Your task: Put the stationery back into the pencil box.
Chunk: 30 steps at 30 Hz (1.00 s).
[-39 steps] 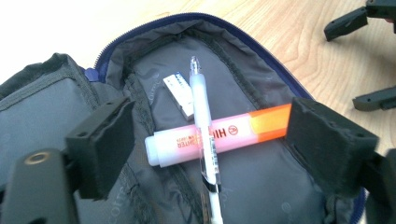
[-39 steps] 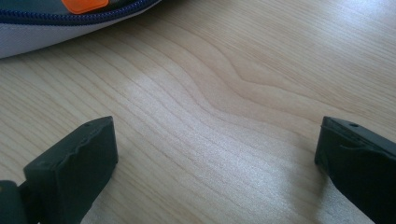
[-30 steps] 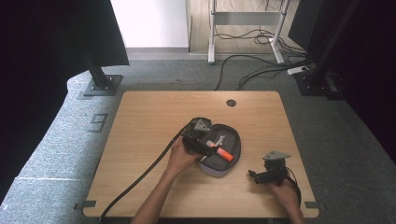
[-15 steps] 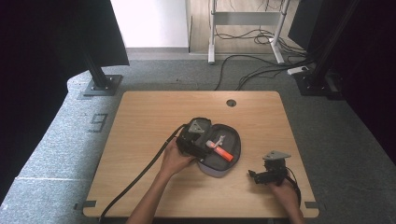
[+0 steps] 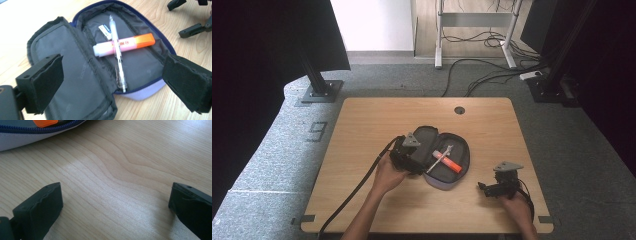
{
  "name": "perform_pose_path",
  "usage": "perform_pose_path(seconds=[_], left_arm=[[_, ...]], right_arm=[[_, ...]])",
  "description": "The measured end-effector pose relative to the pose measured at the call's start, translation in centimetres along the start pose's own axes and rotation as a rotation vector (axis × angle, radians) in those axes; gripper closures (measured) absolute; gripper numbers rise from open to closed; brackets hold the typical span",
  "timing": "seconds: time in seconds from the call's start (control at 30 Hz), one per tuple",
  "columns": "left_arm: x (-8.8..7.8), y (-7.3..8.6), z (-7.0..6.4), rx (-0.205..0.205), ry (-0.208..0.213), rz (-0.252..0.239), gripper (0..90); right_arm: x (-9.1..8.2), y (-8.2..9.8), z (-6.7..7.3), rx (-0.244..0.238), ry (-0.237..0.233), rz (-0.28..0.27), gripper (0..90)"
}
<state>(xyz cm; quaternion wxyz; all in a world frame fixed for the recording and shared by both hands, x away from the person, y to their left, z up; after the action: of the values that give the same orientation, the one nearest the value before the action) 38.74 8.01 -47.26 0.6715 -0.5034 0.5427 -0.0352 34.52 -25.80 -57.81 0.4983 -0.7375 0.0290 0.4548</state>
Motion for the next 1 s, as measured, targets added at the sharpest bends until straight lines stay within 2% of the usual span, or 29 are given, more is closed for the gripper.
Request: perform_pose_path(seconds=[0.53, 0.83, 1.0], left_arm=[[-3.4, 2.7, 1.0, -0.036, -0.019, -0.043, 1.2], [-4.3, 4.7, 1.8, -0.068, -0.032, -0.062, 0.0], [-4.7, 6.4, 2.3, -0.084, -0.039, -0.064, 0.0]], right_arm=[[0.0, 0.0, 0.0, -0.001, -0.001, 0.000, 0.0], [0.0, 0.0, 0.0, -0.001, 0.000, 0.000, 0.0], [0.0, 0.0, 0.0, -0.001, 0.000, 0.000, 0.0]])
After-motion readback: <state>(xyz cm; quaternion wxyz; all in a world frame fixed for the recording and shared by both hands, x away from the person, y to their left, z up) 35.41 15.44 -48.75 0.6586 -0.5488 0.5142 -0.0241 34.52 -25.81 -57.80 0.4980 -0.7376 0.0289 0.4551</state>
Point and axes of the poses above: each handheld gripper's, and its own axes: x roughly forward along the jaws, y roughly out of its underside, z roughly to its left, the point moved 3 cm from there along x, roughly forward along the jaws, and after that the axes turned 8 degrees about -x, right-handed, at the moved point
